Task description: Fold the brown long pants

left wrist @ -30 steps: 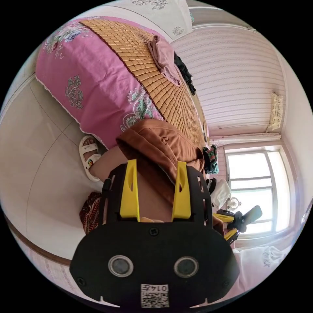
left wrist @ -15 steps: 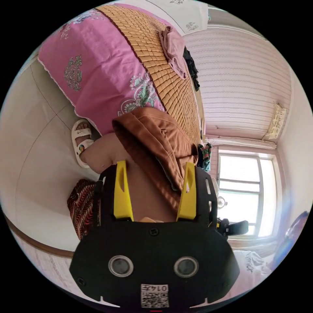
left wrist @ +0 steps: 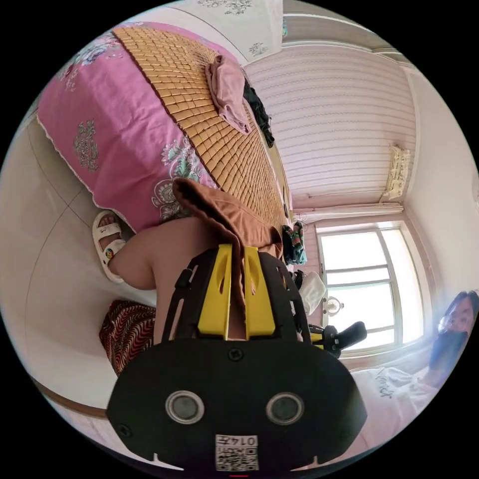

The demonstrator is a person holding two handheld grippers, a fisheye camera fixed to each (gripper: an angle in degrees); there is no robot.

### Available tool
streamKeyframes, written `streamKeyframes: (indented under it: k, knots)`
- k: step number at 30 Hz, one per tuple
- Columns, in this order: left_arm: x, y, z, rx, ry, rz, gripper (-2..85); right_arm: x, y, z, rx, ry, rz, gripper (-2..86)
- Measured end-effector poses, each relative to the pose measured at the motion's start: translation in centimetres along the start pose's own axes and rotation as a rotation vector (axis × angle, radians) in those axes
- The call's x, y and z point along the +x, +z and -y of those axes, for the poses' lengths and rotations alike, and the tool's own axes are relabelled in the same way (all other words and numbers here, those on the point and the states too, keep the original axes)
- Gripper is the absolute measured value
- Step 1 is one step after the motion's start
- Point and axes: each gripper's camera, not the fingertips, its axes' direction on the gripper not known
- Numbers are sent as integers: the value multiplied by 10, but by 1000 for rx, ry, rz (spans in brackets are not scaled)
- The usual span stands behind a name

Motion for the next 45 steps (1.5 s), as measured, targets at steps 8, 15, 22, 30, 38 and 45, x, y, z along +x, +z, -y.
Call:
streamKeyframes:
  k: [8, 15, 22, 30, 38, 45]
  knots:
    - [151, 94, 59, -204, 371, 58, 35, 133, -96, -127, 629, 459, 359, 29]
    - [484, 123, 94, -146, 922, -373, -2, 79, -416, -170, 1097, 66, -378, 21]
    - [565, 24, 126, 121, 1083, -293, -9, 27, -462, -57, 965, -336, -474, 26]
    - [308, 26, 230, 83, 584, 308, -1, 161, -197, 148, 621, -61, 260, 77]
    - [62, -24, 126, -60, 262, 496, -9, 170, 5, 67, 15, -10, 245, 83]
    - [46, 8, -8, -172, 400, 514, -10, 245, -19, -179, 203, 776, 323, 45]
